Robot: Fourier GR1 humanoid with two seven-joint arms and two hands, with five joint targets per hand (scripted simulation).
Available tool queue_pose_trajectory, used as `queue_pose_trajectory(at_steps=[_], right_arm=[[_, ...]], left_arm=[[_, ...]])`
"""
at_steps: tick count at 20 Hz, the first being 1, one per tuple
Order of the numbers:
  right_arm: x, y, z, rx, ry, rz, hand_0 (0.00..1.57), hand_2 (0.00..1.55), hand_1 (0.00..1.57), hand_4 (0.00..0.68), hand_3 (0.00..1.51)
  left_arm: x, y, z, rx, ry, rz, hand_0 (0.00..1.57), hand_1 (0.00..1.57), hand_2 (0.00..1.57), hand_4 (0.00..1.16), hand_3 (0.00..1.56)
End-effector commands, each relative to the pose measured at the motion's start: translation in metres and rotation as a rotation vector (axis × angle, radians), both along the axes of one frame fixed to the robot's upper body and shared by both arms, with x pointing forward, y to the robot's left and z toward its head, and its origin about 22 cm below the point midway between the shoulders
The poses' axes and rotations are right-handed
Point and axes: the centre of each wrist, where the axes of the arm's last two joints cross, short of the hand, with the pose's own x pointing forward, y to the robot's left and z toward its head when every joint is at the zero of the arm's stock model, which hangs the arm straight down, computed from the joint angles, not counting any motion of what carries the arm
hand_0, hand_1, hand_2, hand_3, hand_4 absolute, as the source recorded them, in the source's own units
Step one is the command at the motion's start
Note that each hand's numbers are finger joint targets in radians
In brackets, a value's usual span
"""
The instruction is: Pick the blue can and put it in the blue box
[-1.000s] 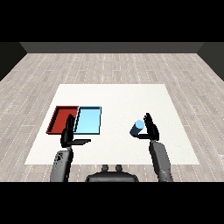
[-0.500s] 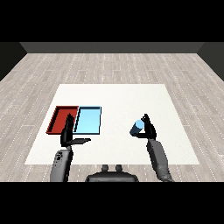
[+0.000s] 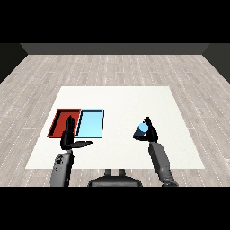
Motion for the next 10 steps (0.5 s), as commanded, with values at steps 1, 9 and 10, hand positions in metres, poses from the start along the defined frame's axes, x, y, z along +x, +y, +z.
queue_pose_trajectory(at_steps=[1, 9, 10], right_arm=[[0.007, 0.004, -0.013, 0.023, -0.002, 0.012, 0.00, 0.00, 0.00, 0.000, 0.00], [0.024, 0.031, -0.003, -0.010, 0.019, 0.004, 0.00, 0.00, 0.00, 0.000, 0.00], [0.017, 0.015, -0.007, -0.006, 0.041, 0.001, 0.00, 0.00, 0.00, 0.000, 0.00]], left_arm=[[-0.011, 0.014, -0.004, -0.041, 0.010, -0.011, 0.00, 0.00, 0.00, 0.00, 0.00], [-0.017, 0.005, -0.024, -0.026, -0.003, -0.001, 0.00, 0.00, 0.00, 0.00, 0.00], [0.007, -0.013, -0.005, -0.016, -0.017, 0.010, 0.00, 0.00, 0.00, 0.00, 0.00]])
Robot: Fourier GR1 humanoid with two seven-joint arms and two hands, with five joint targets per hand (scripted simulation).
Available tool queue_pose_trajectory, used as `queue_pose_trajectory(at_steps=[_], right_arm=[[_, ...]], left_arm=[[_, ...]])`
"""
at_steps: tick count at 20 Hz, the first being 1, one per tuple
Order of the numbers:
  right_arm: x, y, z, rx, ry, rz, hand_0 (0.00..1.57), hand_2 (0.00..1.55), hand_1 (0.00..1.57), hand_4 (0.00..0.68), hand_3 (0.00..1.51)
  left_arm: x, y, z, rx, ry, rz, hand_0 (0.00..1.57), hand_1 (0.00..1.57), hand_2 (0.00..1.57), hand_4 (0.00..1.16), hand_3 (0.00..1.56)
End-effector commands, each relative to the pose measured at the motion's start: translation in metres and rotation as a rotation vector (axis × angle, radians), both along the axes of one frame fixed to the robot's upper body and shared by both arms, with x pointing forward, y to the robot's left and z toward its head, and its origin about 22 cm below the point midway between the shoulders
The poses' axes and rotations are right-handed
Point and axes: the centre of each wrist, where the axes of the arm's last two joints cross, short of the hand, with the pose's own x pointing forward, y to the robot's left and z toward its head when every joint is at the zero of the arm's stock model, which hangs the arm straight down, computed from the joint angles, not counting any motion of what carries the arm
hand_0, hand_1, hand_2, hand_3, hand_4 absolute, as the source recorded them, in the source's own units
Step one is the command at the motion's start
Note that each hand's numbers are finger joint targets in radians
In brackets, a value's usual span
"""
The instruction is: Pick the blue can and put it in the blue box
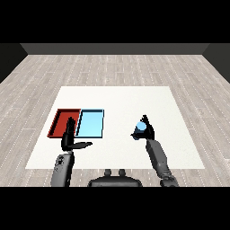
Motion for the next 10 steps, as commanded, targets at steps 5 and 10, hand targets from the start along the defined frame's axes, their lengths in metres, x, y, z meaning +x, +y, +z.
queue_pose_trajectory(at_steps=[5, 10], right_arm=[[0.003, 0.014, -0.008, -0.021, 0.003, -0.054, 0.00, 0.50, 0.00, 0.000, 0.00], [0.013, -0.005, 0.001, -0.131, 0.093, -0.140, 1.47, 1.47, 1.47, 0.536, 1.45]], left_arm=[[0.013, -0.006, 0.007, -0.003, 0.017, -0.002, 0.00, 0.00, 0.00, 0.00, 0.00], [-0.003, -0.006, -0.007, -0.015, 0.000, -0.014, 0.00, 0.00, 0.00, 0.00, 0.00]])
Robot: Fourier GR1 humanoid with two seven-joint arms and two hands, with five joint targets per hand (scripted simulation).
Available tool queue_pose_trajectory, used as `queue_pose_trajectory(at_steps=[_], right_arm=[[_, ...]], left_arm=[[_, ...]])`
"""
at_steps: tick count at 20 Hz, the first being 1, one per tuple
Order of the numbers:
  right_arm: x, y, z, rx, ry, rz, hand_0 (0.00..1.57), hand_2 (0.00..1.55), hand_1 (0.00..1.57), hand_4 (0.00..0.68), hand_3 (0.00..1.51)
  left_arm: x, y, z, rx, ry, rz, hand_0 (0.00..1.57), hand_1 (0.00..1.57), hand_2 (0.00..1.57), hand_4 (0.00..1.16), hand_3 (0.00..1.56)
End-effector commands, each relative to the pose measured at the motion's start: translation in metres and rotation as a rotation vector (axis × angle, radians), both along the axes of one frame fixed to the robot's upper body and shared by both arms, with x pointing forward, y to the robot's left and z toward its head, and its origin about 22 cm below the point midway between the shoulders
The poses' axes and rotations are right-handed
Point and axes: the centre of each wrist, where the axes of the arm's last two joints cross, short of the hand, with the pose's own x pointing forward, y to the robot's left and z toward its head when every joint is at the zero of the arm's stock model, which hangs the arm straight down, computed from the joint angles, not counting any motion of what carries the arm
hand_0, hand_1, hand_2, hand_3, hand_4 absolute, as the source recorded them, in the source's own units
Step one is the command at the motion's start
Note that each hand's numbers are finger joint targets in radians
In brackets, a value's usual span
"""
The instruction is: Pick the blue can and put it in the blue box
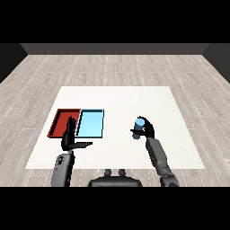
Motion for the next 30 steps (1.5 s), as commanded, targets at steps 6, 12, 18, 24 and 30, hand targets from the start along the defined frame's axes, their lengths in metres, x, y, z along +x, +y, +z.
queue_pose_trajectory(at_steps=[6, 12, 18, 24, 30], right_arm=[[0.003, 0.009, 0.002, -0.054, 0.021, -0.038, 1.46, 1.45, 1.46, 0.523, 1.42], [-0.007, 0.021, 0.019, -0.122, -0.121, 0.002, 1.47, 1.47, 1.47, 0.470, 1.36], [-0.010, 0.041, 0.058, -0.126, -0.230, 0.018, 1.46, 1.48, 1.46, 0.518, 1.35], [-0.020, 0.039, 0.089, -0.107, -0.266, 0.055, 1.45, 1.47, 1.45, 0.532, 1.38], [0.002, 0.056, 0.084, -0.109, -0.278, 0.085, 1.45, 1.47, 1.45, 0.534, 1.36]], left_arm=[[-0.006, 0.001, -0.001, 0.024, -0.020, -0.006, 0.00, 0.00, 0.00, 0.00, 0.00], [-0.017, -0.005, -0.006, 0.011, 0.010, -0.029, 0.00, 0.00, 0.00, 0.00, 0.00], [-0.018, -0.022, -0.024, -0.004, 0.031, -0.056, 0.00, 0.00, 0.00, 0.00, 0.00], [0.015, -0.033, -0.007, -0.003, 0.044, -0.140, 0.00, 0.00, 0.00, 0.00, 0.00], [0.018, -0.058, 0.004, -0.024, 0.032, -0.172, 0.00, 0.00, 0.00, 0.00, 0.00]])
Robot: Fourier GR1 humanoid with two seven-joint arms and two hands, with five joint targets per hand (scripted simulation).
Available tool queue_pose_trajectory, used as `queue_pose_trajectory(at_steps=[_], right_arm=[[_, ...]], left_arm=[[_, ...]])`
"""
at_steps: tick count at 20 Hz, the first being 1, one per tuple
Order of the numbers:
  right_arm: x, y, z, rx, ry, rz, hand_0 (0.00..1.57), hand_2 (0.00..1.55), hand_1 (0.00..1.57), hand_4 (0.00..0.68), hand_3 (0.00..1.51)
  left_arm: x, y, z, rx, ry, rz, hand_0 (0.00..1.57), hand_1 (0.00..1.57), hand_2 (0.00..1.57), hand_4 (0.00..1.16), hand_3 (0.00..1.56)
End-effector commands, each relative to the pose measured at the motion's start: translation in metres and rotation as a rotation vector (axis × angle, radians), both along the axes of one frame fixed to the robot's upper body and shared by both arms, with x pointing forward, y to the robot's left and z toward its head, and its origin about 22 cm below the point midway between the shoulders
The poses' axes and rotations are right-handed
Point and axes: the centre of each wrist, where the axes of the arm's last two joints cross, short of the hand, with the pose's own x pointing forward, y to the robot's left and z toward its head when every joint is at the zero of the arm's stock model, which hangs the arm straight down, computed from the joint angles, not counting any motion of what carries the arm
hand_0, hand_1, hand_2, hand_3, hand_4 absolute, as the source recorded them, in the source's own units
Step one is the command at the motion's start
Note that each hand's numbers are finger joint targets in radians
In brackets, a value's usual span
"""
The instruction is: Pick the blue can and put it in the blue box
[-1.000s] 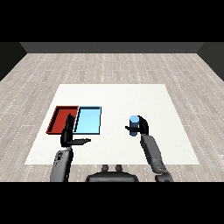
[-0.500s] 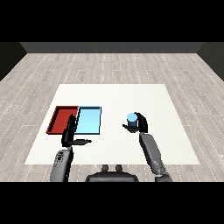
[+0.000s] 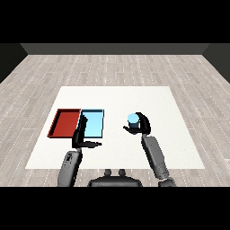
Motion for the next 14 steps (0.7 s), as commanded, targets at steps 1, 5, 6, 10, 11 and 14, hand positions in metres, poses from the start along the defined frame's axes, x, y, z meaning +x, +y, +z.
queue_pose_trajectory(at_steps=[1, 5, 6, 10, 11, 14], right_arm=[[0.004, 0.007, -0.007, 0.019, -0.017, 0.012, 1.45, 1.47, 1.45, 0.534, 1.36], [-0.001, 0.014, 0.029, -0.027, -0.031, 0.029, 1.45, 1.47, 1.45, 0.553, 1.34], [-0.006, 0.025, 0.001, 0.001, -0.023, 0.035, 1.45, 1.47, 1.45, 0.553, 1.34], [0.004, 0.019, 0.022, -0.012, -0.061, 0.044, 1.46, 1.46, 1.46, 0.566, 1.37], [0.011, 0.031, 0.015, -0.006, -0.061, 0.049, 1.47, 1.47, 1.47, 0.565, 1.37], [0.010, 0.032, 0.028, -0.021, -0.064, 0.054, 1.47, 1.47, 1.47, 0.560, 1.38]], left_arm=[[0.006, -0.014, 0.004, -0.016, 0.002, -0.035, 0.00, 0.00, 0.00, 0.00, 0.00], [0.001, -0.019, 0.008, -0.008, -0.008, -0.025, 0.00, 0.00, 0.00, 0.00, 0.00], [0.013, -0.030, 0.017, -0.012, -0.002, -0.056, 0.00, 0.00, 0.00, 0.00, 0.00], [0.016, -0.039, 0.005, -0.038, 0.015, -0.069, 0.00, 0.00, 0.00, 0.00, 0.00], [0.006, -0.028, -0.004, -0.048, 0.026, -0.097, 0.00, 0.00, 0.00, 0.00, 0.00], [0.013, -0.063, 0.018, -0.072, 0.027, -0.111, 0.00, 0.00, 0.00, 0.00, 0.00]])
